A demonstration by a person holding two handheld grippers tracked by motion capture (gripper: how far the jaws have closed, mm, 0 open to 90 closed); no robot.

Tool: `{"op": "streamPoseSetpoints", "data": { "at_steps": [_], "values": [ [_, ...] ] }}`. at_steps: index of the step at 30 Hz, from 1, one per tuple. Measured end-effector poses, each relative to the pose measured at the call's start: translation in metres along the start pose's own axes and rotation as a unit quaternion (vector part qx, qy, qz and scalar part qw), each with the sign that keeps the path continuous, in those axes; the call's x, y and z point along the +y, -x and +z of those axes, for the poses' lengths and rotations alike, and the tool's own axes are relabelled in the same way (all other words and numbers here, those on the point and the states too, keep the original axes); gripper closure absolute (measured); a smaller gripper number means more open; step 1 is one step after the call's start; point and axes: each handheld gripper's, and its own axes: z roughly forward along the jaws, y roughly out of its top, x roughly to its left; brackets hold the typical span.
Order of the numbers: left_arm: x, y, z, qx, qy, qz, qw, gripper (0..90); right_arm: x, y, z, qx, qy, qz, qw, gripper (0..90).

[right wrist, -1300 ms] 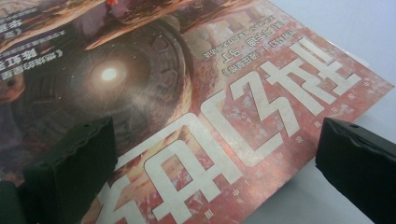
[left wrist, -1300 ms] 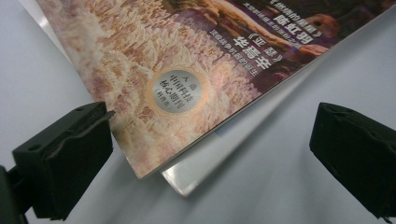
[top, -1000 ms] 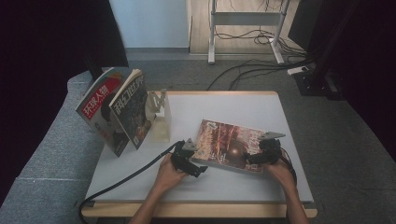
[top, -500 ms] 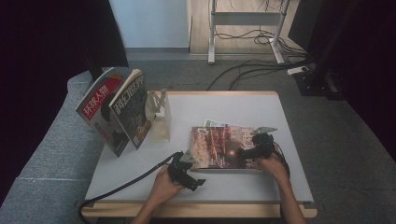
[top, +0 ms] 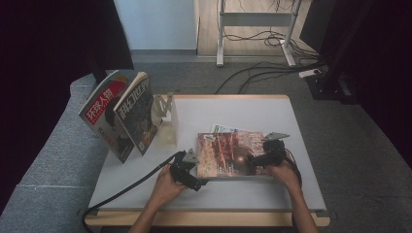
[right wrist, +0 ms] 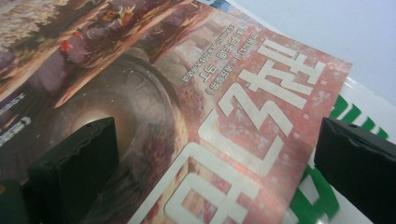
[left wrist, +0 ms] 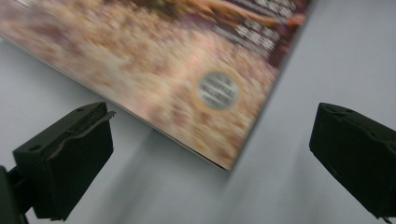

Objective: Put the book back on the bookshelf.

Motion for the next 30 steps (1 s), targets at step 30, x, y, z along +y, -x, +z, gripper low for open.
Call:
{"op": "streamPoseSetpoints", "data": {
  "at_steps": [30],
  "values": [
    [0.079, -0.053, 0.034, -0.009, -0.008, 0.028, 0.9995, 0.0, -0.028, -0.016, -0.048, -0.007, 0.019, -0.014, 0.9997, 1.3]
  ]
}}
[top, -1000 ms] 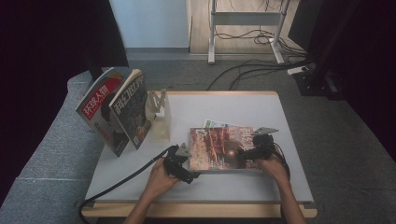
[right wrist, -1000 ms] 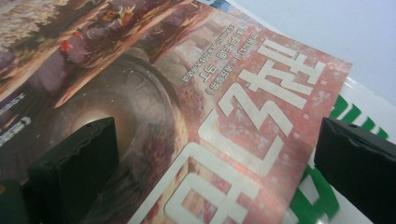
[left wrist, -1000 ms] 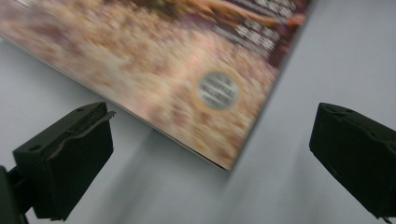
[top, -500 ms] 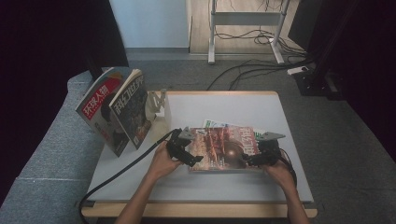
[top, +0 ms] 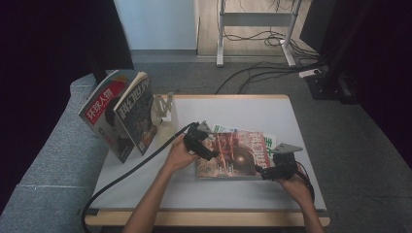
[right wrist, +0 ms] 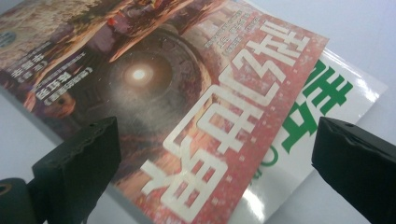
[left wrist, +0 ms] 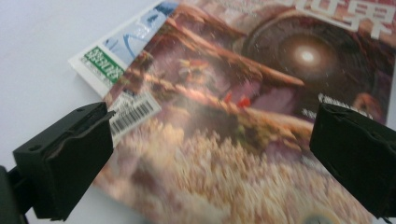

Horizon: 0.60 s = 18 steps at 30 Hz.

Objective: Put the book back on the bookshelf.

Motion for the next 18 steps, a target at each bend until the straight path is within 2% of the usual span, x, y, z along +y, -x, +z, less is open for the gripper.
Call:
{"op": "streamPoseSetpoints", "data": {
  "at_steps": [2, 4, 6, 8, 14, 18],
  "values": [
    [0.001, -0.003, 0.005, 0.008, -0.005, 0.007, 0.9999, 0.0, -0.002, -0.001, -0.002, -0.002, -0.001, 0.0, 1.0, 1.4],
    [0.003, -0.007, 0.01, 0.005, -0.01, 0.005, 0.9999, 0.0, -0.005, -0.001, -0.003, -0.005, -0.004, -0.001, 1.0, 1.6],
    [0.003, -0.01, 0.014, 0.007, -0.007, 0.006, 0.9999, 0.0, -0.008, -0.001, -0.004, -0.006, -0.006, -0.001, 1.0, 1.7],
    [0.003, -0.015, 0.018, 0.003, 0.005, -0.004, 1.0, 0.0, -0.011, -0.002, -0.005, -0.006, -0.007, 0.001, 1.0, 1.8],
    [-0.003, -0.026, 0.028, 0.018, -0.001, -0.001, 0.9998, 0.0, -0.017, -0.002, -0.006, -0.012, -0.011, 0.002, 0.9999, 2.0],
    [-0.005, -0.031, 0.034, 0.01, 0.005, -0.01, 0.9999, 0.0, -0.02, -0.001, -0.006, -0.013, -0.012, 0.004, 0.9998, 2.2]
  ]
}}
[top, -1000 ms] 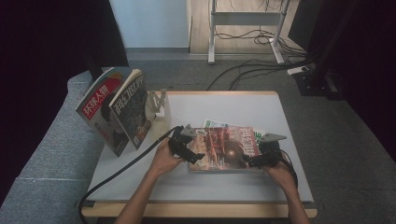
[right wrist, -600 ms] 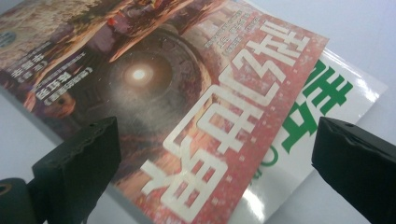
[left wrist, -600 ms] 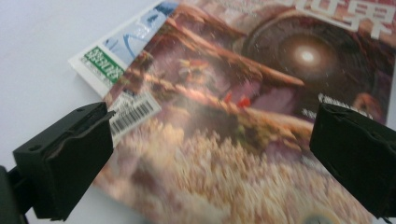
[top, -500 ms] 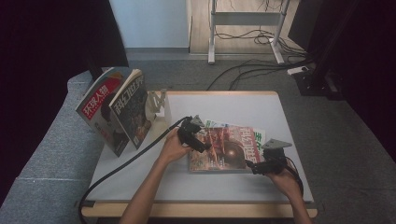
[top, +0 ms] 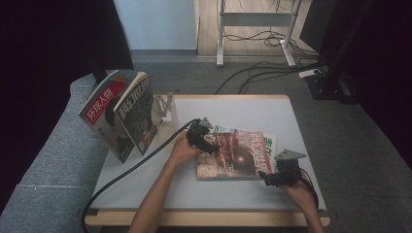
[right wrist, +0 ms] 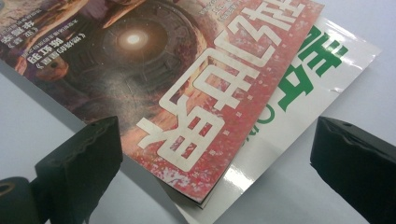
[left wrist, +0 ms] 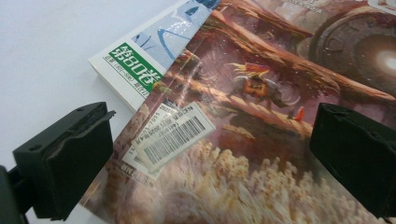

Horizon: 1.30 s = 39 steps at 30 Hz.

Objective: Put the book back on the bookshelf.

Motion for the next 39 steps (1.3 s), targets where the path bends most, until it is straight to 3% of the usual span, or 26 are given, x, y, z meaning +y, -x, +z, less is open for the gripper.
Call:
{"op": "streamPoseSetpoints", "data": {
  "at_steps": [2, 8, 11, 22, 27, 39],
  "values": [
    [-0.001, -0.002, 0.003, -0.007, 0.004, -0.01, 0.9999, 0.0, -0.001, -0.001, 0.001, 0.001, -0.001, -0.001, 1.0, 2.3],
    [-0.003, -0.005, 0.006, -0.009, 0.003, -0.01, 0.9999, 0.0, -0.003, -0.001, 0.004, -0.002, -0.009, -0.004, 1.0, 2.4],
    [-0.003, -0.001, 0.006, 0.002, -0.001, -0.006, 1.0, 0.0, -0.004, -0.001, 0.005, -0.004, -0.012, -0.004, 0.9999, 2.4],
    [-0.006, 0.009, 0.001, 0.005, -0.015, -0.011, 0.9998, 0.0, -0.002, 0.009, 0.005, -0.009, -0.014, 0.013, 0.9998, 0.7],
    [-0.012, 0.015, -0.003, 0.001, -0.011, -0.014, 0.9998, 0.0, -0.001, 0.019, 0.005, -0.03, -0.006, 0.021, 0.9993, 4.8],
    [-0.02, 0.025, -0.009, -0.003, -0.014, -0.016, 0.9998, 0.0, -0.007, 0.016, -0.003, -0.015, -0.01, 0.005, 0.9998, 6.2]
  ]
}}
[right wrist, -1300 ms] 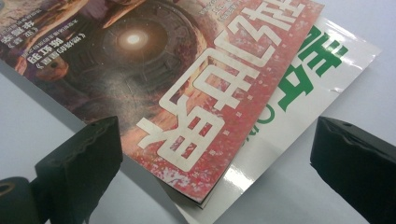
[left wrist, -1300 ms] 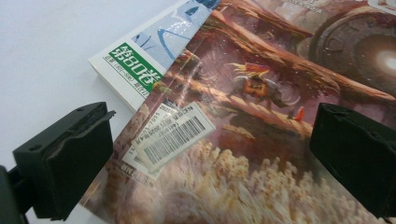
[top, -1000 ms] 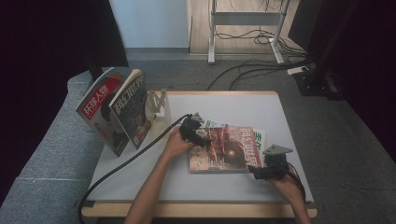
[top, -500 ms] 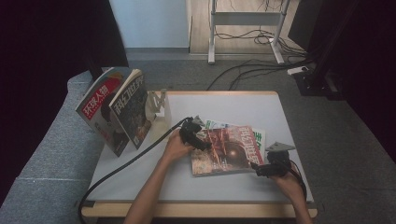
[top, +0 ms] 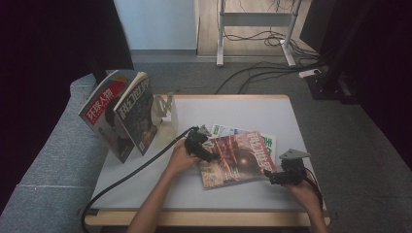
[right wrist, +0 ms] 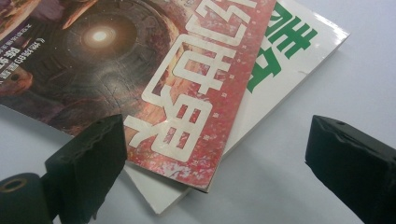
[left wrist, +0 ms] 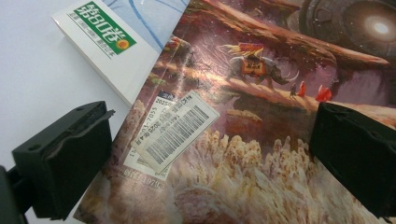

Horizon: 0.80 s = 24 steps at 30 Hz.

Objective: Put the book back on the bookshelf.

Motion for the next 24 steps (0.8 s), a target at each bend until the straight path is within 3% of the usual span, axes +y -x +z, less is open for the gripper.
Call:
{"op": "streamPoseSetpoints", "data": {
  "at_steps": [12, 24],
  "values": [
    [-0.007, 0.007, -0.004, -0.002, 0.002, -0.002, 1.0, 0.0, -0.004, 0.003, -0.003, -0.004, -0.01, -0.005, 0.9999, 4.9],
    [-0.013, 0.024, -0.01, -0.005, -0.009, -0.001, 0.9999, 0.0, 0.0, 0.02, 0.001, -0.037, -0.012, 0.009, 0.9992, 2.2]
  ]
}}
